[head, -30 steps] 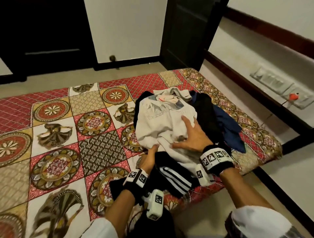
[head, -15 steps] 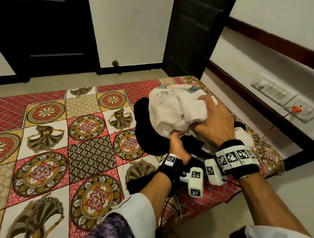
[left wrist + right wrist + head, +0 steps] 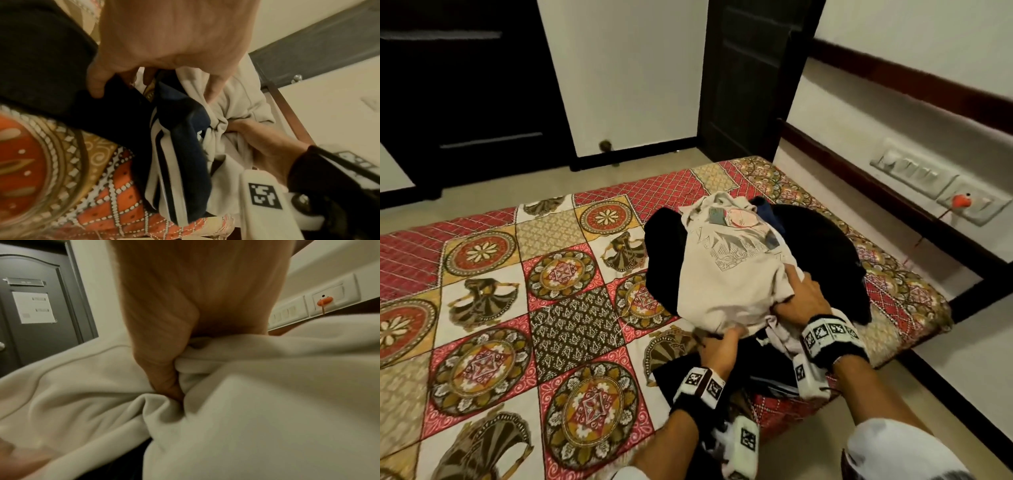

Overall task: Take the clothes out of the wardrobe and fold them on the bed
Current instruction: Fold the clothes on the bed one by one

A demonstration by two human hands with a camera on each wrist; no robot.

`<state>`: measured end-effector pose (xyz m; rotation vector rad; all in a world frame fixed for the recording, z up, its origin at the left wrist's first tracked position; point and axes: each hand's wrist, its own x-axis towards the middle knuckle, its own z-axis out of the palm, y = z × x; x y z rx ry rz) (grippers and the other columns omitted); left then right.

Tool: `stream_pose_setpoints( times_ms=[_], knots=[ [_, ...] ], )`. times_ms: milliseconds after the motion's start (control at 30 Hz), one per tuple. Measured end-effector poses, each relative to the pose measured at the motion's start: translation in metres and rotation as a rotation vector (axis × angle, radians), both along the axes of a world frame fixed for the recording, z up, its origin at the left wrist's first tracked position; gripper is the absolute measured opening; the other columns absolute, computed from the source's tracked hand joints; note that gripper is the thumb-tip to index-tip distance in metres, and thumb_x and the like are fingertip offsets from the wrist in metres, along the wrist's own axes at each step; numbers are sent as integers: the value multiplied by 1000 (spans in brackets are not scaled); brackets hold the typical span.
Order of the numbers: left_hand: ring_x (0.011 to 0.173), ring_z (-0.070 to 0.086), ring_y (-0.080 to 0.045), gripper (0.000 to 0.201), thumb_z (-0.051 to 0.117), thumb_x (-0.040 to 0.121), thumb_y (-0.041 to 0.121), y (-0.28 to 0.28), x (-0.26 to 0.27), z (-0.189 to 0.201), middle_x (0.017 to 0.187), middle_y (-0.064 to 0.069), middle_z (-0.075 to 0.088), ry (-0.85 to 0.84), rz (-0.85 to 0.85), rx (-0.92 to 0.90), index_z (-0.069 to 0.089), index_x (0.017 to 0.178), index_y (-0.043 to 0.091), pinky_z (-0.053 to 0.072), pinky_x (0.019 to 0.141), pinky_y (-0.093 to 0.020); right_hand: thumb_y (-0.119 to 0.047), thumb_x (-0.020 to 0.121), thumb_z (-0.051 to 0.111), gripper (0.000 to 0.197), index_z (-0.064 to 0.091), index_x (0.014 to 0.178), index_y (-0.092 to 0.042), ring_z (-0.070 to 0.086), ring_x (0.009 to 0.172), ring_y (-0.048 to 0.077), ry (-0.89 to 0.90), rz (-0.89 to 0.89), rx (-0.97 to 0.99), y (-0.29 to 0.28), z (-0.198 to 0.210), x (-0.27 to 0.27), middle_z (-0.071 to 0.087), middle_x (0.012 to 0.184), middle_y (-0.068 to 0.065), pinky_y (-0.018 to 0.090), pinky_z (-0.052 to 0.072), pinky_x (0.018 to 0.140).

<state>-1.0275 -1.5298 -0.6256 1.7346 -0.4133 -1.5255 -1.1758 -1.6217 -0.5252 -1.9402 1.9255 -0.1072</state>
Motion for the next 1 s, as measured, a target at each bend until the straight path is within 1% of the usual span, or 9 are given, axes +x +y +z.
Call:
stream_pose_setpoints(
  times_ms=[100,200,300,433,600,767,833,900,1000],
  knots=[
    [76,70,-28,41,64,82,38,1,-13,28,98,-16,74,408,-71,-64,76,103,5,56,68,-31,-36,69,70,89,27,147,-41,53,123,48,9,31,48,-9,10,-8,48,138,19,52,49,100],
    [100,70,-35,46,62,82,35,-4,-22,39,120,-21,70,561,-78,-193,76,116,7,56,84,-37,-35,70,64,77,38,141,-40,59,118,43,-19,40,46,-14,22,-12,59,133,15,46,51,95],
    [99,67,-35,54,58,81,35,-10,-23,40,127,-21,67,663,-51,-201,72,124,6,54,86,-37,-27,78,65,64,44,137,-39,61,115,43,-7,33,32,-25,21,-19,63,129,15,45,52,95],
    [110,62,-45,56,61,76,30,-40,-24,40,135,-26,60,651,101,-219,69,123,0,47,100,-45,-31,86,62,53,45,136,-34,61,114,43,0,-5,-13,-32,24,-20,65,126,17,44,50,92],
    [86,67,-38,45,43,81,18,-84,-47,78,105,-25,71,703,210,-320,77,100,-6,57,71,-35,-34,84,62,45,38,122,-25,62,102,43,-5,-33,-141,-44,41,-34,66,114,16,43,43,75],
    [117,62,-43,56,51,85,25,-89,-51,63,126,-22,64,513,149,-204,59,132,-5,53,96,-43,-38,79,61,62,34,134,-26,61,109,45,-22,-12,-77,-40,42,-44,61,123,21,49,51,88],
    [105,67,-39,48,41,98,30,-75,-43,45,119,-17,68,420,157,-140,62,124,-4,57,82,-37,-49,65,59,80,32,137,-31,60,115,43,2,45,55,-27,31,-43,58,129,18,49,51,94],
    [98,69,-39,53,41,96,44,-57,-34,22,105,-21,74,404,176,-78,73,112,4,59,87,-43,-62,52,61,88,35,133,-42,57,122,36,-44,92,151,-17,25,-41,54,135,11,48,49,101],
    [95,71,-38,64,60,63,59,-55,-13,-20,101,-19,76,267,220,-67,78,102,11,57,93,-54,-77,49,62,88,53,130,-43,54,129,27,-209,62,113,-14,31,-36,58,141,0,49,41,111]
  ],
)
